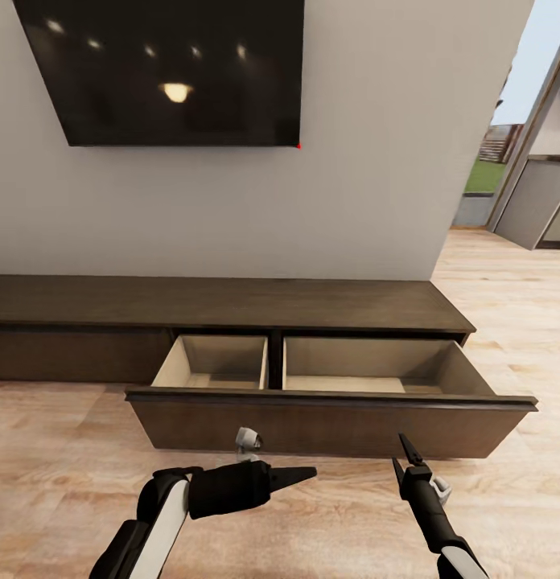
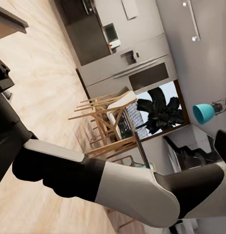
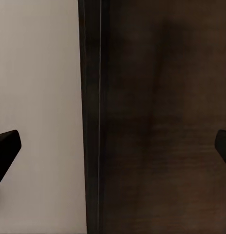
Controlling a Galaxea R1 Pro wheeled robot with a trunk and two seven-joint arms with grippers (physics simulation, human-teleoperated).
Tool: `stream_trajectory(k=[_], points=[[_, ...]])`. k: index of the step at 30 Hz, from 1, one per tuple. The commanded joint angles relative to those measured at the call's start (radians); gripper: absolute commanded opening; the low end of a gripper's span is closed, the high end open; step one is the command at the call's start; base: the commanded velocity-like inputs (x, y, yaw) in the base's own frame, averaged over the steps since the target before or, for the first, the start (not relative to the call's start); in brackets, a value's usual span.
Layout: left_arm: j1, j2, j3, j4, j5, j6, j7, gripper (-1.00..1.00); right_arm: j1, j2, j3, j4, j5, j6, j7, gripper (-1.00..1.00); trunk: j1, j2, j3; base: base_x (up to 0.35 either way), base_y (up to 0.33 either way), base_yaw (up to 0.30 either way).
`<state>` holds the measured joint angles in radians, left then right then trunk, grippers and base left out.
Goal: Place each of the two pumpkins and all three candles from the living room inside a cabinet in the living room (use any cabinet), then make sure every cabinet is closed, and position the cauldron so it is next to a table in the living room.
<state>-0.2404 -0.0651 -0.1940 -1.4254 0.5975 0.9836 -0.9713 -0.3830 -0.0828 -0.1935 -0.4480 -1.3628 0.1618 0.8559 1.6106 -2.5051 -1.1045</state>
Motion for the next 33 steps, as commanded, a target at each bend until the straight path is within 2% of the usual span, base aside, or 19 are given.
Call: stream_trajectory(k=[1, 8, 15, 19, 23, 27, 33], points=[[0.0, 0.001, 0.001, 0.0, 0.005, 0.004, -0.002, 1.0, 0.0, 0.0, 0.0, 0.001, -0.01, 0.01, 0.004, 1.0, 0.0, 0.0, -0.001, 0.0, 0.0, 0.0], [0.0, 0.001, 0.005, -0.001, 0.013, 0.004, -0.001, 1.0, 0.0, -0.003, 0.007, 0.004, -0.007, 0.009, 0.01, 1.0, 0.0, 0.0, -0.001, 0.0, 0.0, 0.0], [-0.001, 0.0, 0.012, -0.001, 0.019, 0.007, -0.001, 1.0, 0.005, -0.006, 0.087, 0.009, -0.001, 0.008, 0.012, 1.0, -0.003, 0.001, 0.022, 0.0, 0.0, 0.0], [-0.002, -0.001, 0.004, -0.001, 0.02, 0.01, 0.0, 1.0, 0.009, -0.005, 0.1, 0.014, 0.017, 0.008, 0.003, 1.0, -0.005, 0.002, 0.038, 0.0, 0.0, 0.0], [-0.006, -0.002, -0.007, -0.001, 0.019, 0.012, 0.001, 1.0, 0.011, -0.002, 0.102, 0.111, 0.042, 0.01, -0.005, 1.0, -0.007, 0.003, 0.053, 0.0, 0.0, 0.0], [-0.013, -0.003, -0.015, 0.0, 0.017, 0.012, 0.002, 1.0, 0.012, 0.0, 0.105, 0.286, 0.053, 0.006, -0.031, 1.0, -0.008, 0.004, 0.069, 0.0, 0.0, 0.0], [-0.016, -0.002, -0.018, 0.0, 0.019, 0.013, 0.002, 1.0, 0.012, 0.0, 0.104, 0.337, 0.054, 0.0, -0.049, 1.0, -0.014, 0.012, 0.091, -0.039, 0.014, 0.0]])
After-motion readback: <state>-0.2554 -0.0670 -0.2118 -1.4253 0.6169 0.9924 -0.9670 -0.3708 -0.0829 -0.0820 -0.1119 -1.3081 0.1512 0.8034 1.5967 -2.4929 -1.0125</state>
